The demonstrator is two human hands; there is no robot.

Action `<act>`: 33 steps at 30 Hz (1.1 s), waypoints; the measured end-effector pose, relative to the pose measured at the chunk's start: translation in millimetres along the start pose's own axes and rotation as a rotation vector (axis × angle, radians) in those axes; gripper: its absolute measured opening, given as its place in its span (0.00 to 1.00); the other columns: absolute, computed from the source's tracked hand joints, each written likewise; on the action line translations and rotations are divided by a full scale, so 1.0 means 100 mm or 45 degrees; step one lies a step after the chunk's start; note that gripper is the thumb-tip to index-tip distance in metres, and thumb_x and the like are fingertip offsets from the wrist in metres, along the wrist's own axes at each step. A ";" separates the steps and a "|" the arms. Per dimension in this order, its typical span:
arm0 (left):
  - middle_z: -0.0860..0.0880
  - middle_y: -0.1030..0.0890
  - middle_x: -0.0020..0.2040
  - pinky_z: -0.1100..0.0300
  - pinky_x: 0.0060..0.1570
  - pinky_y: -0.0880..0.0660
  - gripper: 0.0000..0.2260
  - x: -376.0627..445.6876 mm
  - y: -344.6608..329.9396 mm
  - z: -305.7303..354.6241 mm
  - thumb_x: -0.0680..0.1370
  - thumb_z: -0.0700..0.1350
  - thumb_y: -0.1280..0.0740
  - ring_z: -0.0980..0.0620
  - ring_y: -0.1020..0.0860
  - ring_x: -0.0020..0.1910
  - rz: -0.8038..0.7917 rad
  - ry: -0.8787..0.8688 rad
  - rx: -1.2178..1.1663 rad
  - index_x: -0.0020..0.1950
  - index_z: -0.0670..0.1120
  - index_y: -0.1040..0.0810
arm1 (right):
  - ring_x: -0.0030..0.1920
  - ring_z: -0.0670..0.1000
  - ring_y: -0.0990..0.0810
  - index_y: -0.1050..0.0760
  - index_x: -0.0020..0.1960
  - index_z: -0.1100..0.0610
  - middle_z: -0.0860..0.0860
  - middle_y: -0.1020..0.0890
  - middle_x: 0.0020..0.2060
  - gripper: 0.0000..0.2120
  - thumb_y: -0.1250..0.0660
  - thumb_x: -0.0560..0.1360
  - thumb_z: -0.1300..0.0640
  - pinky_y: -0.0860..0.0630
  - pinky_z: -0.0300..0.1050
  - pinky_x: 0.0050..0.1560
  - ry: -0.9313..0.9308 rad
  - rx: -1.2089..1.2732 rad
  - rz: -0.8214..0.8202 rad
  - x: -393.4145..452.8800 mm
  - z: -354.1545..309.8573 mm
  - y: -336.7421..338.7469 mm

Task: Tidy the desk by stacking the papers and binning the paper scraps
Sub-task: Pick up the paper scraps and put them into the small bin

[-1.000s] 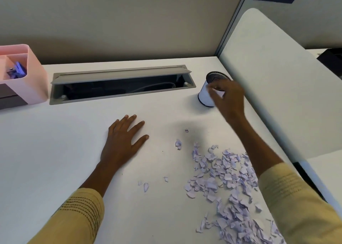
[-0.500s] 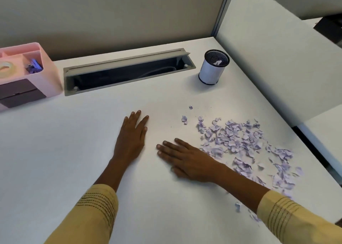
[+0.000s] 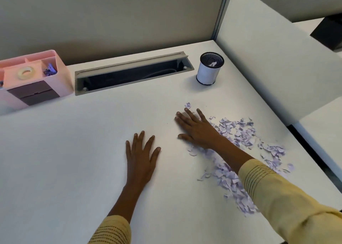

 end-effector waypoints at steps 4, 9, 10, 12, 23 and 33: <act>0.45 0.38 0.76 0.45 0.75 0.54 0.27 -0.08 -0.03 0.03 0.78 0.61 0.50 0.46 0.44 0.76 0.036 0.040 0.080 0.72 0.50 0.32 | 0.77 0.55 0.51 0.42 0.75 0.50 0.49 0.45 0.77 0.33 0.48 0.76 0.34 0.50 0.61 0.74 -0.139 0.284 -0.057 -0.01 0.43 0.08; 0.44 0.31 0.71 0.43 0.73 0.49 0.24 0.00 -0.01 0.09 0.77 0.60 0.47 0.44 0.37 0.73 0.185 0.178 0.030 0.65 0.48 0.25 | 0.68 0.58 0.35 0.35 0.70 0.43 0.52 0.32 0.67 0.40 0.27 0.62 0.34 0.34 0.57 0.65 -0.553 0.581 0.020 -0.30 1.02 0.36; 0.44 0.29 0.69 0.41 0.73 0.48 0.23 0.03 0.00 0.12 0.77 0.59 0.45 0.43 0.36 0.72 0.212 0.220 0.029 0.63 0.47 0.25 | 0.66 0.59 0.33 0.35 0.70 0.42 0.54 0.32 0.65 0.43 0.26 0.59 0.33 0.32 0.57 0.64 -0.598 0.610 -0.078 -0.34 1.05 0.32; 0.43 0.28 0.66 0.38 0.71 0.46 0.20 0.07 -0.01 0.18 0.77 0.58 0.43 0.41 0.34 0.70 0.244 0.271 0.076 0.60 0.46 0.25 | 0.62 0.59 0.30 0.34 0.68 0.43 0.55 0.33 0.61 0.45 0.23 0.55 0.35 0.29 0.56 0.62 -0.579 0.724 -0.187 -0.36 1.00 0.21; 0.44 0.28 0.65 0.39 0.70 0.45 0.22 0.07 -0.02 0.19 0.77 0.59 0.46 0.41 0.33 0.68 0.263 0.292 0.192 0.60 0.47 0.25 | 0.38 0.52 0.20 0.16 0.43 0.60 0.55 0.16 0.39 0.07 0.30 0.67 0.68 0.24 0.35 0.37 -0.518 0.976 0.109 0.02 1.07 0.20; 0.46 0.37 0.75 0.37 0.71 0.49 0.24 0.09 -0.08 0.23 0.79 0.58 0.50 0.43 0.39 0.75 0.131 0.243 0.263 0.73 0.52 0.34 | 0.28 0.49 0.19 0.18 0.42 0.67 0.50 0.18 0.26 0.08 0.25 0.64 0.70 0.19 0.40 0.38 -0.605 1.566 0.226 0.16 1.64 0.58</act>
Point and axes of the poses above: each hand's wrist, its own x-axis towards the middle knuckle, its own y-axis out of the back of the hand, z = x × y, the point moved 7 cm from there along x, towards the middle knuckle
